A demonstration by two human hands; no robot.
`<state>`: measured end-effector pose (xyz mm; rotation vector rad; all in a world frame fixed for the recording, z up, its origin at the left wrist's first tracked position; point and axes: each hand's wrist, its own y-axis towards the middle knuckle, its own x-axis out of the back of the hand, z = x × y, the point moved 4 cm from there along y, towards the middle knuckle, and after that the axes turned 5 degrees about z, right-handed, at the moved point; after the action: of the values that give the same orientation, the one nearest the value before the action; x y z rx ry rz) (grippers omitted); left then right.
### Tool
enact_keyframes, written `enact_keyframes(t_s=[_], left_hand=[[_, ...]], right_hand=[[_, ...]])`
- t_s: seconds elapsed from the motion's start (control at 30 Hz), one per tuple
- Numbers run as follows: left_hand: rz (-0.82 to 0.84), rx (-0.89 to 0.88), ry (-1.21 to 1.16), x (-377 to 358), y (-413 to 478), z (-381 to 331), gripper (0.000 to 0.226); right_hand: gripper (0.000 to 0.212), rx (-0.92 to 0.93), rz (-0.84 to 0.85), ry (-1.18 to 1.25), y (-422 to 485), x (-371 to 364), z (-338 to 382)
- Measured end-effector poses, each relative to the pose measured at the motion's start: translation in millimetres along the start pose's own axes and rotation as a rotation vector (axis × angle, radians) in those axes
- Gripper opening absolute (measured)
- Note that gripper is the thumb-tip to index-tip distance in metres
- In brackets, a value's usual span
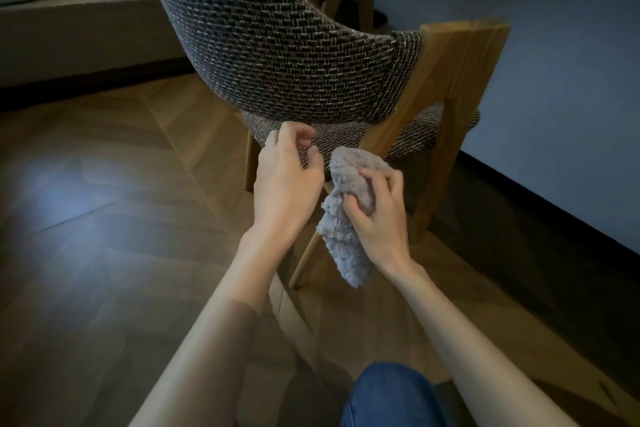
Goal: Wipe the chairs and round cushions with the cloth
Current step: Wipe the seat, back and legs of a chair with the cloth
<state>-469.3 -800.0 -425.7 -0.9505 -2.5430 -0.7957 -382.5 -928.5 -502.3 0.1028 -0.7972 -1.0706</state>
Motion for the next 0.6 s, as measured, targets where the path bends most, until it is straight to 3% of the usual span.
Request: enact_keyframes(t_s=[0.13, 0.3, 0.43, 0.6], left_hand=[[0.134, 0.057, 0.115, -3.3, -12.1, 15.1, 0.029], [0.435, 0.205, 0.231, 2.9, -26.6, 4.7, 0.036], [0.600, 0.340, 0.200, 25.7, -20.8, -40.0, 0.036], [0.682, 0.393, 0.179, 77.1, 5.0, -123.0, 0.037]], right_hand=[[0.037, -0.065, -0.064, -0.026, 4.3, 20.3, 7.9], [0.025, -0.297, 0.125, -0.198, -3.3, 41.4, 19.1], [0.023, -0.481, 0.281, -0.221, 5.1, 69.7, 58.7], [0.014, -0.596, 0.324, -0.221, 46.6, 128.3, 138.6]])
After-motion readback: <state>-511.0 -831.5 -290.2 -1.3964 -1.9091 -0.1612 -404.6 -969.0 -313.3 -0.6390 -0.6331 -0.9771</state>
